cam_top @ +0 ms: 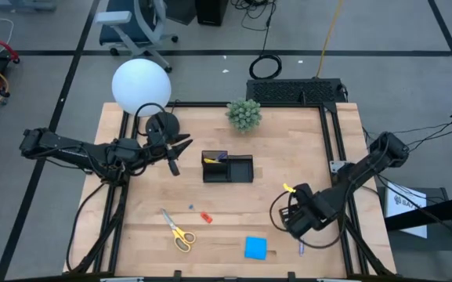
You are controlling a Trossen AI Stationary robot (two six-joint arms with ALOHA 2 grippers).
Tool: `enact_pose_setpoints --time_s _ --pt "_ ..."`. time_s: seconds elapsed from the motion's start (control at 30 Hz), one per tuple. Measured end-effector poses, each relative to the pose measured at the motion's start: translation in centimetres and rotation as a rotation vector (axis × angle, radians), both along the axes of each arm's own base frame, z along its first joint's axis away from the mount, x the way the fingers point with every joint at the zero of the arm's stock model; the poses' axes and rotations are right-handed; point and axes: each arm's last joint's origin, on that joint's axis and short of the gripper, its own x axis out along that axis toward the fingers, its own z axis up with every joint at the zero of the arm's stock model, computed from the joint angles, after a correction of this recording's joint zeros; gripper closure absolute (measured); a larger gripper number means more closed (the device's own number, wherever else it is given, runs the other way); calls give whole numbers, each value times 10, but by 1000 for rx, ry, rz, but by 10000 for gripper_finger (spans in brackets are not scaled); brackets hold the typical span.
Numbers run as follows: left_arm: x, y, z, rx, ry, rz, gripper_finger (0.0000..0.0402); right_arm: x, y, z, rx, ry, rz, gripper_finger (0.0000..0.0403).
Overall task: Pick and place office supplies into organizer
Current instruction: Put the purple pen into the desk organizer
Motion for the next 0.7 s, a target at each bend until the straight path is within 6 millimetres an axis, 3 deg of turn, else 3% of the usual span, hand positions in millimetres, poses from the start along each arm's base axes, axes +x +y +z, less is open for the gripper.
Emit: enact_pose_setpoints --time_s 0.2,0.5,0.7 --pt "0 0 0 0 0 0 311 -7 15 -8 -24 5 -142 248" --pt "0 0 0 0 0 0 311 7 32 -23 -22 -144 -41 248" --pt "0 0 0 0 -1 0 311 12 36 -28 20 -131 -12 248"
